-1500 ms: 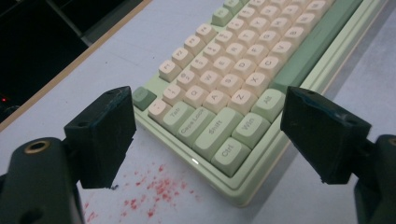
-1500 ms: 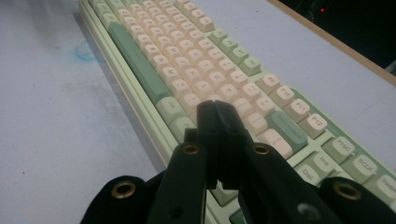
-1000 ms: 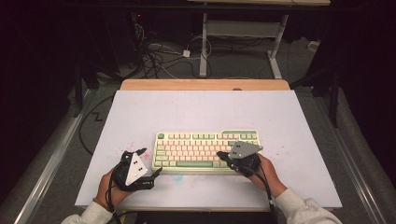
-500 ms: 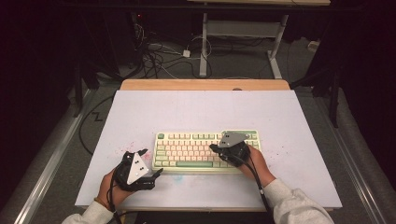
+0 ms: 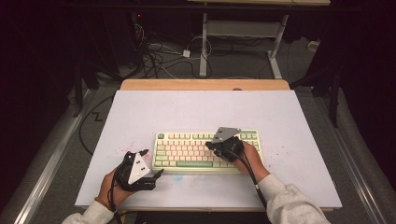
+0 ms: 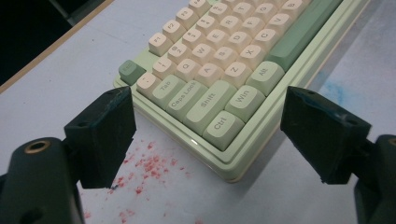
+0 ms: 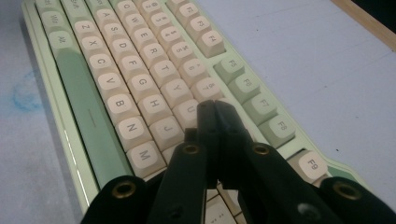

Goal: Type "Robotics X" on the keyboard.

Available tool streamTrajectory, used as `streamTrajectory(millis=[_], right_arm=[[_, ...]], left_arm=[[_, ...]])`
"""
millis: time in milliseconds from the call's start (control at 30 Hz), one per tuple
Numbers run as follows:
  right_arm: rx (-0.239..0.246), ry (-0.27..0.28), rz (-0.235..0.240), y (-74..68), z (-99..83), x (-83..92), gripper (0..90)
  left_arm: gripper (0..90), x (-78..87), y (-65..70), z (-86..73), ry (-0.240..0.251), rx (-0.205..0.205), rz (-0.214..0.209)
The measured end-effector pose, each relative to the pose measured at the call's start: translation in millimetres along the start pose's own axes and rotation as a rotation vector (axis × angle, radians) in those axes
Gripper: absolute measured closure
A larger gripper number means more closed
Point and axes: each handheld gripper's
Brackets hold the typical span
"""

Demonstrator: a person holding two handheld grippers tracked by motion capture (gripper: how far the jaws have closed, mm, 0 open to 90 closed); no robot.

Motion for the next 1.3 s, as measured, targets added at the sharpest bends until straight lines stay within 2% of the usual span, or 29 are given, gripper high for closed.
streamTrajectory(millis=[133, 333, 500, 567, 700, 833, 1100, 1167, 1233, 1300], right_arm=[[0.002, -0.022, 0.002, -1.4, 2.6, -5.9, 90.0], [0.032, -0.058, -0.001, -4.2, 4.6, -14.0, 90.0], [0.028, -0.064, -0.01, -3.8, 5.6, -15.1, 90.0], [0.04, -0.089, -0.007, -5.2, 5.6, -16.5, 90.0], [0.063, -0.098, -0.002, -6.7, 7.2, -15.8, 90.0], [0.018, -0.058, -0.006, -3.7, 6.7, -9.1, 90.0], [-0.008, 0.01, 0.0, -4.0, 6.2, 1.7, 87.4], [-0.016, 0.029, -0.011, -4.2, 5.5, 4.8, 81.9], [-0.022, 0.047, -0.012, -3.4, 4.6, 8.5, 81.0], [-0.026, 0.062, -0.021, -3.4, 3.8, 12.0, 71.8]], left_arm=[[17.6, 0.3, 0.0, 0.1, 0.003, 0.0, -0.005], [17.6, -0.6, 0.7, 0.1, -0.006, -0.006, -0.01], [17.6, -1.0, 0.7, 0.0, -0.008, -0.006, -0.011], [17.6, -1.3, 0.7, 0.1, -0.01, -0.007, -0.012], [17.6, -1.8, 2.1, 1.2, -0.012, -0.012, -0.017], [17.6, -1.4, 2.7, 1.4, -0.012, -0.014, -0.018], [17.6, -2.8, 2.3, 1.2, -0.017, -0.011, -0.021], [17.6, -2.6, 1.9, 1.3, -0.016, -0.008, -0.021], [17.6, -3.0, 2.1, 1.2, -0.019, -0.01, -0.021], [17.6, -3.0, 2.4, 1.3, -0.019, -0.01, -0.022]])
Point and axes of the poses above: each handheld gripper's, and its own axes: x roughly backward along the jaws, z roughly out of its top, y roughly to its right, and after that the axes turned 4 degrees about -z, right-handed
